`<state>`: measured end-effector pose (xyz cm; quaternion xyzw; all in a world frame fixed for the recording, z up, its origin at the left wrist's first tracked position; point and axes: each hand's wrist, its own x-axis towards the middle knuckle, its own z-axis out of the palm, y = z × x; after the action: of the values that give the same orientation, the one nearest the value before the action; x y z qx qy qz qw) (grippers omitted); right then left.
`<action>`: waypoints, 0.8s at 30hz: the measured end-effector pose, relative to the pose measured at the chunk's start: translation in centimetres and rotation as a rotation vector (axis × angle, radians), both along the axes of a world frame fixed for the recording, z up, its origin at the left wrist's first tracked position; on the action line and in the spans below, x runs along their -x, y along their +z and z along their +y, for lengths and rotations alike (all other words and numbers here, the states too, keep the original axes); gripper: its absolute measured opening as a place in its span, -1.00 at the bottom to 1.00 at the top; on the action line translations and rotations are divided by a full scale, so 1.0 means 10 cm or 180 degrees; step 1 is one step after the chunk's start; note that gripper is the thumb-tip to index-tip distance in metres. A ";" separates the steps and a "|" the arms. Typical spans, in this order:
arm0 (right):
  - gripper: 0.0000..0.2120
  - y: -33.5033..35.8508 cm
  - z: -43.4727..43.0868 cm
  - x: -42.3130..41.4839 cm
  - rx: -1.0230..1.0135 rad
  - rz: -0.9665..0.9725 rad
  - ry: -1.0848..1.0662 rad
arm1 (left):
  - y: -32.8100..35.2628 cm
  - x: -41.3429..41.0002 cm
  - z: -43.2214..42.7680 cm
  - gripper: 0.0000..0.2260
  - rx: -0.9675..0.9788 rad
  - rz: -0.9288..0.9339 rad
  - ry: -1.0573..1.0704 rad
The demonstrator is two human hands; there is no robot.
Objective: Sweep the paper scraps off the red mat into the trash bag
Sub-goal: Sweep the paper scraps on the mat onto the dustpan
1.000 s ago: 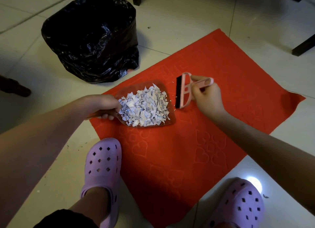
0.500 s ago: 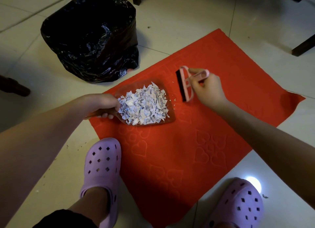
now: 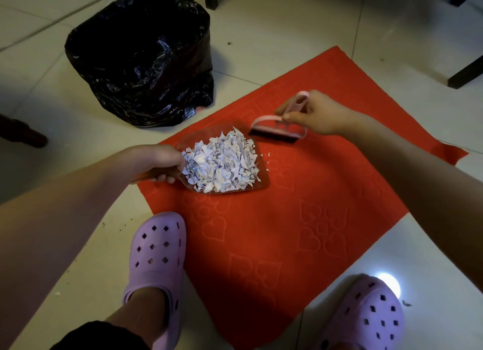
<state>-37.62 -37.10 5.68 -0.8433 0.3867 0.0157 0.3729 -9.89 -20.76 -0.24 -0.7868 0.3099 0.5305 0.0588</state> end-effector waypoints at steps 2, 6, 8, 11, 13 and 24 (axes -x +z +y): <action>-0.77 0.00 -0.02 0.02 0.0373 -0.0162 -0.0116 | 0.00 0.00 0.00 -0.83 -0.0012 -0.0013 -0.0001; -0.78 -0.15 -0.08 -0.06 0.0863 0.0388 -0.0183 | 0.00 0.01 0.00 -0.84 -0.0027 -0.0011 0.0006; -0.80 -0.21 -0.07 -0.13 0.0806 0.0593 -0.0160 | 0.00 0.01 0.00 -0.84 -0.0028 0.0001 0.0014; -0.81 -0.20 -0.04 -0.21 0.0569 0.0832 0.0251 | 0.01 0.01 0.00 -0.84 -0.0029 0.0014 0.0032; -0.74 -0.12 -0.07 -0.20 0.0688 0.1098 0.0373 | 0.01 0.02 0.00 -0.83 -0.0031 0.0022 -0.0001; -0.67 -0.08 0.09 -0.39 0.1029 0.0843 -0.0058 | -0.03 0.00 0.00 -0.80 -0.0056 -0.0008 0.0022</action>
<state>-33.67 -36.16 4.87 -0.8792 0.4375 0.0607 0.1788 -9.92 -20.72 -0.50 -0.7879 0.3025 0.5325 0.0644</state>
